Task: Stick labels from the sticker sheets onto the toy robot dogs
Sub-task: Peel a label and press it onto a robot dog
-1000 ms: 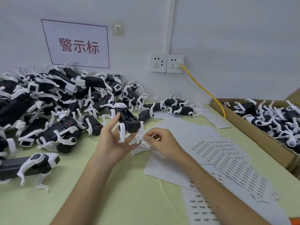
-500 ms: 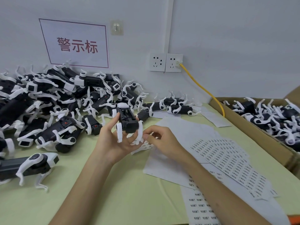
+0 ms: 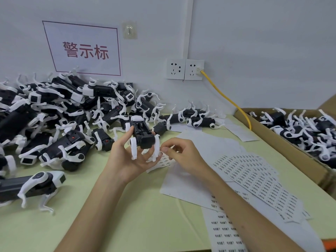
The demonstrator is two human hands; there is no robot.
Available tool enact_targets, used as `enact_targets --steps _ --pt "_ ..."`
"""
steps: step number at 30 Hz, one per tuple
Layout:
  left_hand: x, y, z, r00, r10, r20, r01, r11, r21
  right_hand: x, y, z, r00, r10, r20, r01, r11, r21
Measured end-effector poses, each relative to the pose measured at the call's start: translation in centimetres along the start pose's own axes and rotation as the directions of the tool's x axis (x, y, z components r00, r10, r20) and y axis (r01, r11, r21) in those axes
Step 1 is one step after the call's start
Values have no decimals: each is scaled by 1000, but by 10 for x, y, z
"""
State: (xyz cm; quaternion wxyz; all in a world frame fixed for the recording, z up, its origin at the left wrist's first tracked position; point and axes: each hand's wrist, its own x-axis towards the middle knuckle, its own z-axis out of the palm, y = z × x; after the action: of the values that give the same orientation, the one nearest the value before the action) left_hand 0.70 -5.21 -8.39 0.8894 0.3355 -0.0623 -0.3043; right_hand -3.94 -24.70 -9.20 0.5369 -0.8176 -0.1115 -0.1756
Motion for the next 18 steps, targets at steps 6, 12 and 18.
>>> enact_targets --steps 6,12,18 --pt "0 0 3 1000 25 -2 -25 999 -24 1 2 -1 1000 9 -18 -9 1000 -4" --pt "-1 0 4 999 48 9 -48 997 -66 0 2 0 999 40 -20 -40 999 9" --pt "-1 -1 5 998 68 -7 -68 997 -26 0 -2 1 994 78 -75 -76 997 29"
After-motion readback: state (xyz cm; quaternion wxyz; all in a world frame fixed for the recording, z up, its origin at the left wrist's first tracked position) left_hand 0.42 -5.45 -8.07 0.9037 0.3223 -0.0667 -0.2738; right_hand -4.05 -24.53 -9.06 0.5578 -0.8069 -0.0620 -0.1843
